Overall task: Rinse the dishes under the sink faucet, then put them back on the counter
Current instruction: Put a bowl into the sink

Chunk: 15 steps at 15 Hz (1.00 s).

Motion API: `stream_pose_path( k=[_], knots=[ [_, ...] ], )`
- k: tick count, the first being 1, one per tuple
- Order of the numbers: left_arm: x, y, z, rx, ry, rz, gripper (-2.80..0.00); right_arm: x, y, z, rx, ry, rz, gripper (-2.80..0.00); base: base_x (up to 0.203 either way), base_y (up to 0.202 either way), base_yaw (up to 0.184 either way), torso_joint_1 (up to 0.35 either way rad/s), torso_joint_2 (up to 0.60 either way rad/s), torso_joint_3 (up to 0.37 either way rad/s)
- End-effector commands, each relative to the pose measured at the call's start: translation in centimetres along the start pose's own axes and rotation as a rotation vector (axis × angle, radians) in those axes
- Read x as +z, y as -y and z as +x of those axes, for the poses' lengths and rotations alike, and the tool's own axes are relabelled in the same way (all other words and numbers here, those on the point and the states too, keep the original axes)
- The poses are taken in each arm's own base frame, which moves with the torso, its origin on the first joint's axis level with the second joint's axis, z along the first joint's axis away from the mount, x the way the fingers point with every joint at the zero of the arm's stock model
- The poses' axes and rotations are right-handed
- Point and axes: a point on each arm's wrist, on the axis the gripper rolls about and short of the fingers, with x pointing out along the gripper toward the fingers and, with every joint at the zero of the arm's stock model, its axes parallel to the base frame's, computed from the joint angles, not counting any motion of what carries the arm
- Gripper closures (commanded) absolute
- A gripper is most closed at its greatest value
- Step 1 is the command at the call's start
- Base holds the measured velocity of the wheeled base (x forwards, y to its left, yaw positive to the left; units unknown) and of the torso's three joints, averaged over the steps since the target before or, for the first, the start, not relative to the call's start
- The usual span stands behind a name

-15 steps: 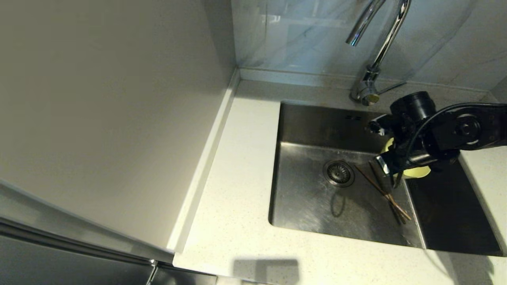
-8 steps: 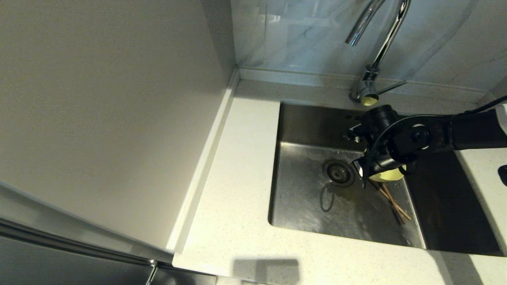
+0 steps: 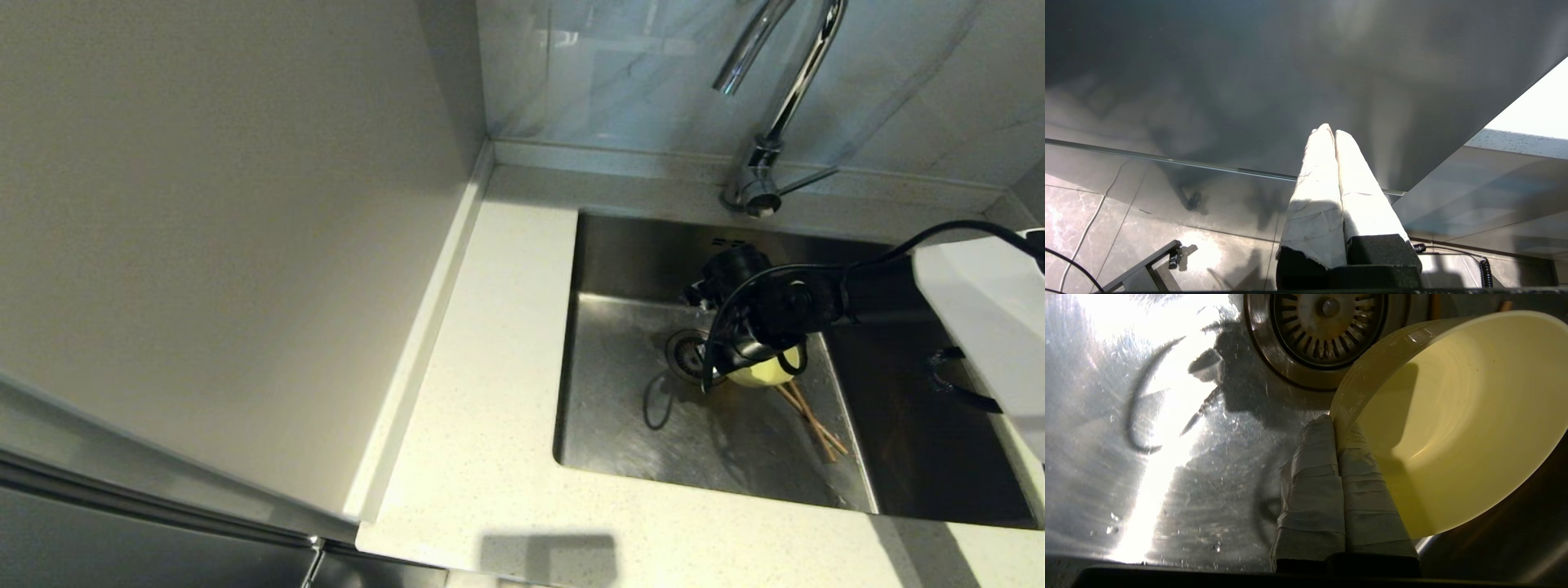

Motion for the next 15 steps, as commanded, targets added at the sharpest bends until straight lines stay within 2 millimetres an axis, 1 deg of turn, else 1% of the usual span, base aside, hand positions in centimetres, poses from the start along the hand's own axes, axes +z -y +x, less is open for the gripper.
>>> stream_pose_path(
  k=[1,5,11,15],
  knots=[
    [0.0,0.0,0.0,0.0,0.003,-0.001,0.0,-0.4,-0.8,2.3,0.002,-0.031,-0.011,0.0,0.0,0.0,0.0,0.0,0.0,0.0],
    [0.0,0.0,0.0,0.0,0.003,-0.001,0.0,-0.9,-1.4,3.7,0.005,-0.056,-0.018,0.0,0.0,0.0,0.0,0.0,0.0,0.0],
    [0.0,0.0,0.0,0.0,0.003,-0.001,0.0,-0.6,-1.6,4.6,0.002,-0.048,-0.018,0.0,0.0,0.0,0.0,0.0,0.0,0.0],
    [0.0,0.0,0.0,0.0,0.003,-0.001,0.0,-0.9,-1.8,5.1,-0.011,-0.063,-0.024,0.0,0.0,0.0,0.0,0.0,0.0,0.0]
  ],
)
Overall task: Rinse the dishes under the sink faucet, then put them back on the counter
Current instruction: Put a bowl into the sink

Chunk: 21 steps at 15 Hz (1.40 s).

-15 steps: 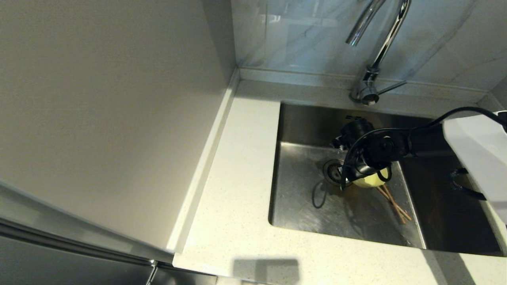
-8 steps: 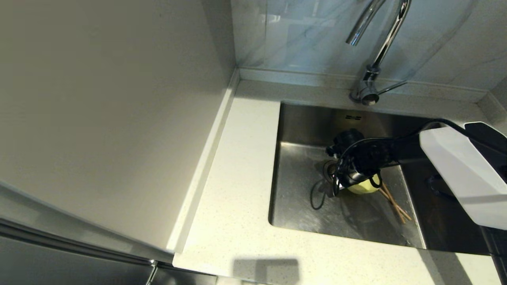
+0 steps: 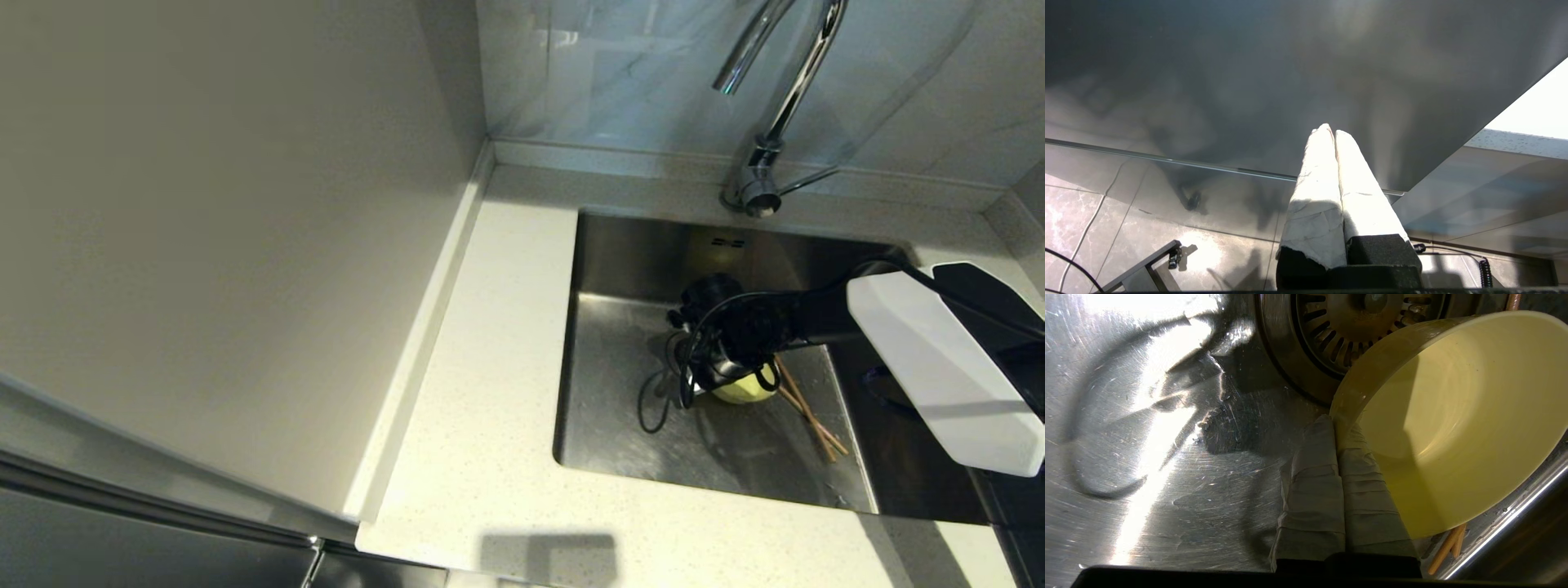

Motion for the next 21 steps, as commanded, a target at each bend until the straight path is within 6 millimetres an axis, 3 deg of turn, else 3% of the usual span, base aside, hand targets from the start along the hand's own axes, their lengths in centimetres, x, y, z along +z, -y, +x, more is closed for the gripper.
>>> stream_pose_path(
  k=[1,2,7,10,13,16,17,21],
  knots=[
    [0.0,0.0,0.0,0.001,0.003,0.0,0.0,-0.1,-0.2,0.4,-0.009,-0.009,-0.005,0.0,0.0,0.0,0.0,0.0,0.0,0.0],
    [0.0,0.0,0.0,0.001,0.003,0.0,0.0,0.0,-0.1,0.3,-0.01,-0.003,-0.003,-2.8,0.0,0.0,0.0,0.0,0.0,0.0],
    [0.0,0.0,0.0,0.001,0.003,0.0,0.0,0.6,0.4,-0.6,-0.016,0.023,0.01,-2.8,0.0,0.0,0.0,0.0,0.0,0.0],
    [0.0,0.0,0.0,0.001,0.003,0.0,0.0,1.3,1.4,-3.0,-0.022,0.061,0.026,-2.8,0.0,0.0,0.0,0.0,0.0,0.0],
    [0.0,0.0,0.0,0.001,0.003,0.0,0.0,1.4,3.6,-8.6,-0.028,0.091,0.054,-2.8,0.0,0.0,0.0,0.0,0.0,0.0],
    [0.0,0.0,0.0,0.001,0.003,0.0,0.0,-0.4,6.9,-16.2,-0.041,0.125,0.11,-2.8,0.0,0.0,0.0,0.0,0.0,0.0],
    [0.0,0.0,0.0,0.001,0.003,0.0,0.0,-1.3,8.0,-18.4,-0.048,0.135,0.127,0.0,0.0,0.0,0.0,0.0,0.0,0.0],
    [0.0,0.0,0.0,0.001,0.003,0.0,0.0,-5.2,11.9,-25.9,-0.098,0.184,0.189,0.0,0.0,0.0,0.0,0.0,0.0,0.0]
  ],
)
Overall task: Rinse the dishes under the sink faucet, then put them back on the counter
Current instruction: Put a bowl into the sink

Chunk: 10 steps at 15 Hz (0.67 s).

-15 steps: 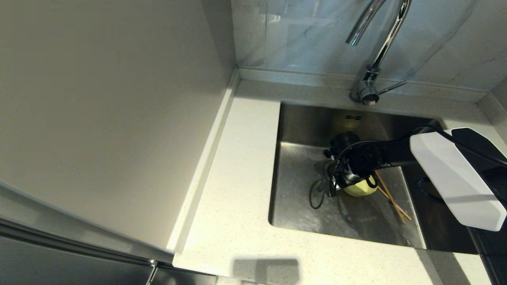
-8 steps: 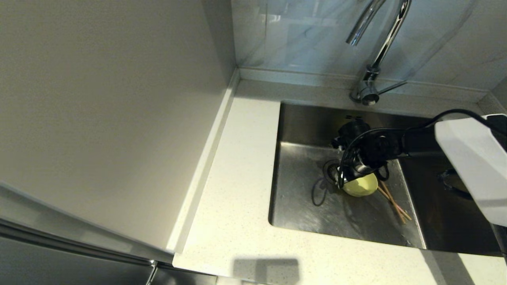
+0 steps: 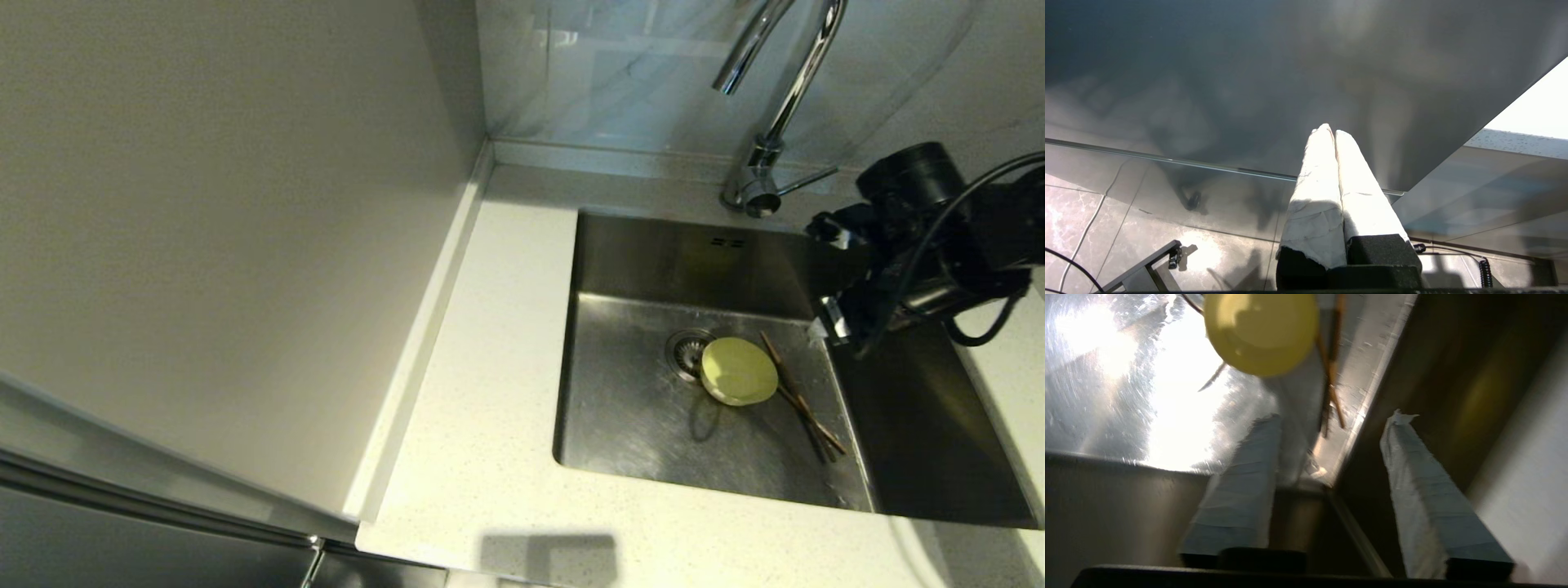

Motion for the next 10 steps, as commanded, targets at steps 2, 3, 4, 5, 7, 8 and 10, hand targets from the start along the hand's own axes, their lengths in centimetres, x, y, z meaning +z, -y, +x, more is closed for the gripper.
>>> stream_pose_path(
  k=[2,3,4,5,7,8,10],
  knots=[
    [0.0,0.0,0.0,0.0,0.003,0.0,0.0,-2.4,4.0,-7.9,-0.045,0.109,0.055,0.0,0.0,0.0,0.0,0.0,0.0,0.0],
    [0.0,0.0,0.0,0.0,0.003,0.0,0.0,-3.3,4.9,-9.0,-0.066,0.099,0.06,0.0,0.0,0.0,0.0,0.0,0.0,0.0],
    [0.0,0.0,0.0,0.0,0.003,0.0,0.0,-4.3,6.1,-9.9,-0.095,0.086,0.072,0.0,0.0,0.0,0.0,0.0,0.0,0.0],
    [0.0,0.0,0.0,0.0,0.003,0.0,0.0,-5.2,7.2,-10.7,-0.128,0.073,0.082,0.0,0.0,0.0,0.0,0.0,0.0,0.0],
    [0.0,0.0,0.0,0.0,0.003,0.0,0.0,-6.9,9.2,-11.7,-0.168,0.039,0.094,0.0,0.0,0.0,0.0,0.0,0.0,0.0],
    [0.0,0.0,0.0,0.0,0.003,0.0,0.0,-7.7,10.3,-11.9,-0.183,0.013,0.116,0.0,0.0,0.0,0.0,0.0,0.0,0.0],
    [0.0,0.0,0.0,0.0,0.003,0.0,0.0,-9.3,11.7,-12.2,-0.189,-0.058,0.146,0.0,0.0,0.0,0.0,0.0,0.0,0.0]
  ],
)
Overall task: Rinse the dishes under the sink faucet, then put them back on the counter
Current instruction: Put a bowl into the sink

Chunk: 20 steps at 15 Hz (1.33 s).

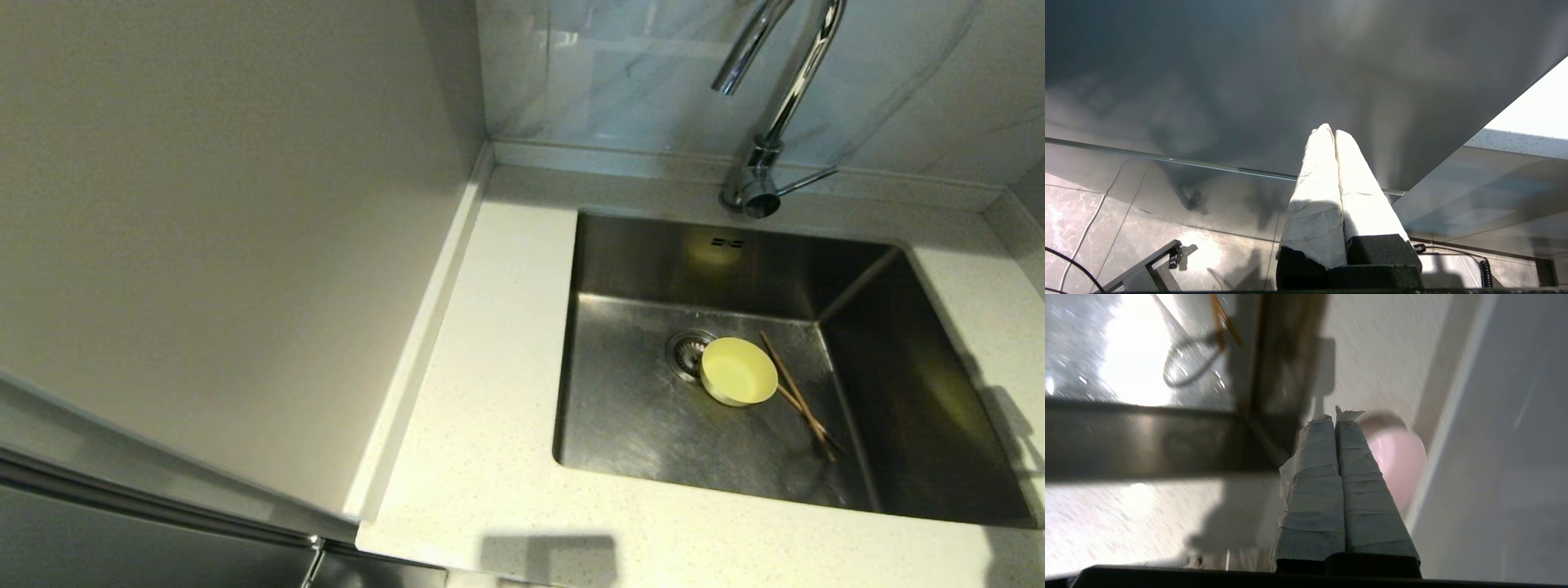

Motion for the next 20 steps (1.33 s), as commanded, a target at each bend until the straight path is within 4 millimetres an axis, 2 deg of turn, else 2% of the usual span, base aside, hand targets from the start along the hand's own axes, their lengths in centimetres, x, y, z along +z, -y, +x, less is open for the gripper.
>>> stream_pose_path(
  k=[1,4,10,11,20],
  knots=[
    [0.0,0.0,0.0,0.0,0.003,-0.001,0.0,-1.6,1.9,-0.6,-0.034,-0.05,0.048,0.0,0.0,0.0,0.0,0.0,0.0,0.0],
    [0.0,0.0,0.0,0.0,0.003,-0.001,0.0,-2.6,2.7,1.5,-0.027,-0.157,0.077,0.0,0.0,0.0,0.0,0.0,0.0,0.0],
    [0.0,0.0,0.0,0.0,0.003,-0.001,0.0,-3.2,4.4,5.6,-0.062,-0.312,0.139,0.0,0.0,0.0,0.0,0.0,0.0,0.0],
    [0.0,0.0,0.0,0.0,0.003,-0.001,0.0,-3.3,4.5,6.2,-0.062,-0.333,0.142,-2.8,0.0,0.0,0.0,0.0,0.0,0.0],
    [0.0,0.0,0.0,0.0,0.003,-0.001,0.0,-3.4,4.8,8.6,-0.059,-0.398,0.272,-2.8,0.0,0.0,0.0,0.0,0.0,0.0]
  ],
)
